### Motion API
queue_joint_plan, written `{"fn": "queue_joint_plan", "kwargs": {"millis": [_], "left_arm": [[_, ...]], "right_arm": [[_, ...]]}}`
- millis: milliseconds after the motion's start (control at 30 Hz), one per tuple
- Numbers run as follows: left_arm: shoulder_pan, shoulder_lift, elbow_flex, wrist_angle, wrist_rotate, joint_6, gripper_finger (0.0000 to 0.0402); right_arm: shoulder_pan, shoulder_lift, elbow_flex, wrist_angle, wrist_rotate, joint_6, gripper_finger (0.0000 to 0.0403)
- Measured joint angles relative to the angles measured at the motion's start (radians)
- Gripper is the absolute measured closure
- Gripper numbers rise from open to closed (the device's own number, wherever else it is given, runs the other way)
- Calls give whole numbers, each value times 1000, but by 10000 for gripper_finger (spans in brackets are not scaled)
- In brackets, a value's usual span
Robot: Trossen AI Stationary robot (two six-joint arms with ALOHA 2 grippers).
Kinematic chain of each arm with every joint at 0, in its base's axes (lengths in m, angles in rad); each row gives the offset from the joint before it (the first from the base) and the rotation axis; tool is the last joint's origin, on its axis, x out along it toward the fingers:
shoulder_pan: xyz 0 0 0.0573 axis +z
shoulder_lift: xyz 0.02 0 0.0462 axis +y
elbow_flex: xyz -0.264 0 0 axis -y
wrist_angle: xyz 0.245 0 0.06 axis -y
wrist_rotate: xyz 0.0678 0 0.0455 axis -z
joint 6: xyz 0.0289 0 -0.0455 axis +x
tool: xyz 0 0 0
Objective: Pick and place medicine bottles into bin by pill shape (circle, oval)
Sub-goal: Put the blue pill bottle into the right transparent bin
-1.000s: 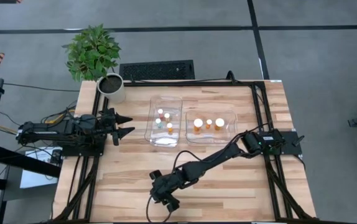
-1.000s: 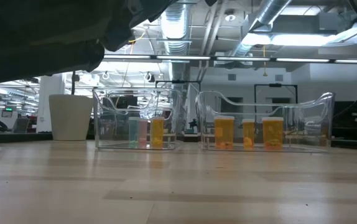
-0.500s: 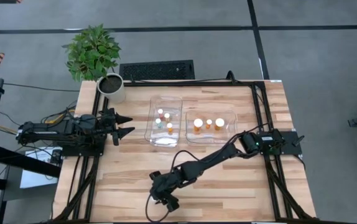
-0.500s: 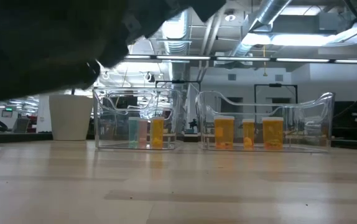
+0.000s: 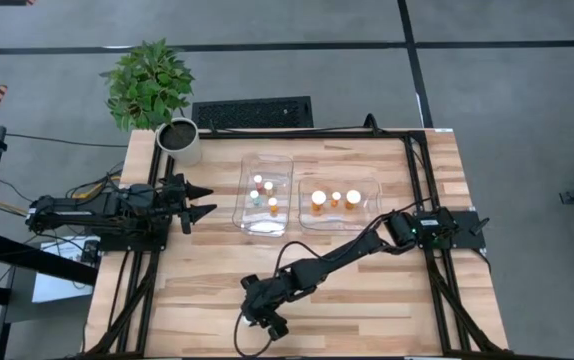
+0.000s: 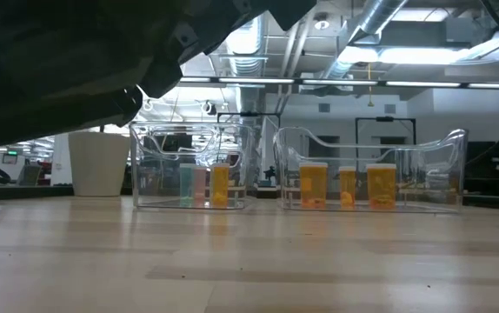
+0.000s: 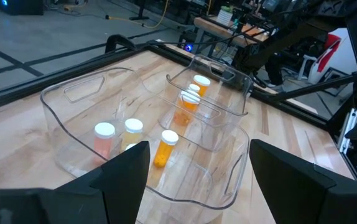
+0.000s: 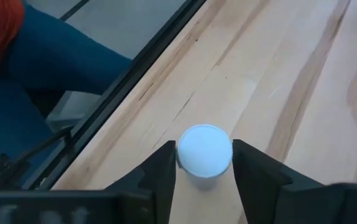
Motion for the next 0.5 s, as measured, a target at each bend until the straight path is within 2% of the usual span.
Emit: {"fn": "queue_joint_plan", "kwargs": {"millis": [333, 500], "left_arm": [[0, 0, 0, 0, 0, 0, 132], [0, 0, 0, 0, 0, -1, 132]], "right_arm": [[0, 0, 0, 0, 1, 2, 277], [-5, 0, 0, 0, 1, -9, 277]]}}
